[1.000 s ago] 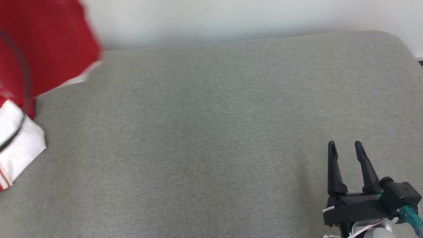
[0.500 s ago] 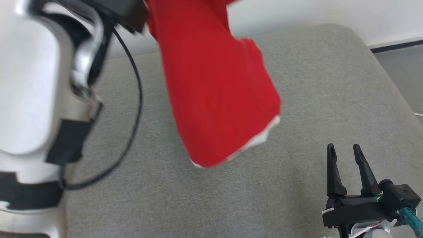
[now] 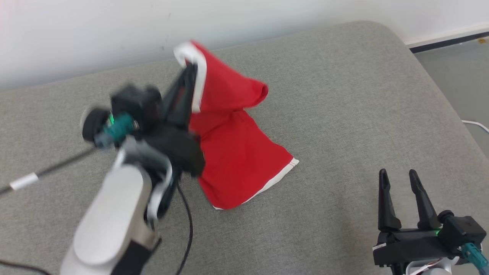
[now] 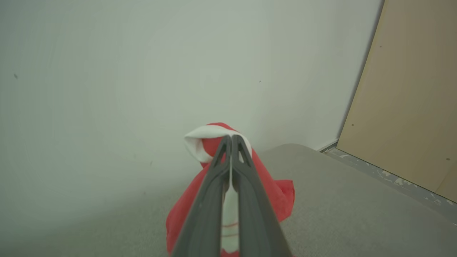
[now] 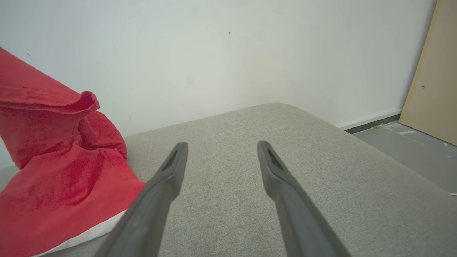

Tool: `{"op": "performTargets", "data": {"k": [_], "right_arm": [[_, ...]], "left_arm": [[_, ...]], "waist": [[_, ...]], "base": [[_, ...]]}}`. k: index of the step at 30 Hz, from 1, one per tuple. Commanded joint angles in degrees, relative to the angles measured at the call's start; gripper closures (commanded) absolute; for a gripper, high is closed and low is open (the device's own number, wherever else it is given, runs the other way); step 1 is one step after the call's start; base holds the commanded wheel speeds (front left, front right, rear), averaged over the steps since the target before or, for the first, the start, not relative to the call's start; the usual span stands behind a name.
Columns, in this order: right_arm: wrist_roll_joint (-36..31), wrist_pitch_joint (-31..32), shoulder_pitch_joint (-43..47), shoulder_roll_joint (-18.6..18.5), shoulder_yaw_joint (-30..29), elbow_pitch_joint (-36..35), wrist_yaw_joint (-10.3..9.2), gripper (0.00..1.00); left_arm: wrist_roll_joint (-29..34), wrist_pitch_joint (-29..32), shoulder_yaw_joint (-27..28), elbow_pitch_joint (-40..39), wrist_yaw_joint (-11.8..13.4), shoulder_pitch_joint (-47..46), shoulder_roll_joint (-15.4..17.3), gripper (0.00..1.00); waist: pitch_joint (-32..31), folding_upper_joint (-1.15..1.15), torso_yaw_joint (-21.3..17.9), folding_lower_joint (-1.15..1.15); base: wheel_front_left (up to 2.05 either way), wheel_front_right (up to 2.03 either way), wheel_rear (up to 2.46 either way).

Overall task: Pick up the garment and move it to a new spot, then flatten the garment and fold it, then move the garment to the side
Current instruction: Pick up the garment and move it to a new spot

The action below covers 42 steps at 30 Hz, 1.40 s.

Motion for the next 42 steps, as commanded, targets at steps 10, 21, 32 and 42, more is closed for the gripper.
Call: {"op": "performTargets", "data": {"k": [10, 21, 32, 42], "right_arm": [[-1.51, -0.03, -0.33, -0.08, 1.08, 0.68, -0.12, 0.0], [-3.52, 0.05, 1.39, -0.08, 0.08, 0.9, -0.12, 0.0], [-5.28, 1.52, 4.47, -0.08, -1.28, -2.47, -0.12, 0.0], [-5.13, 2.49, 7.08, -0.08, -1.22, -5.75, -0.12, 0.0]], "left_arm": [[-0.49, -5.07, -3.25, 11.78, 0.17, 14.65, -0.96, 1.0], [-1.2, -12.32, -4.37, 12.82, -0.92, 15.22, -3.73, 0.0], [-0.34, -16.75, 1.3, 4.02, 2.24, 20.43, 2.16, 0.0], [-0.53, -17.39, 8.66, -5.46, 4.64, 31.53, 8.31, 0.0]], "waist": [[0.03, 0.0, 2.6, 0.0], [-4.27, 0.0, 7.86, 0.0], [-9.95, 0.0, 15.13, 0.0], [-11.42, 0.0, 17.76, 0.0]], "base": [[0.0, 0.0, 0.0], [0.0, 0.0, 0.0], [0.0, 0.0, 0.0], [0.0, 0.0, 0.0]]}}
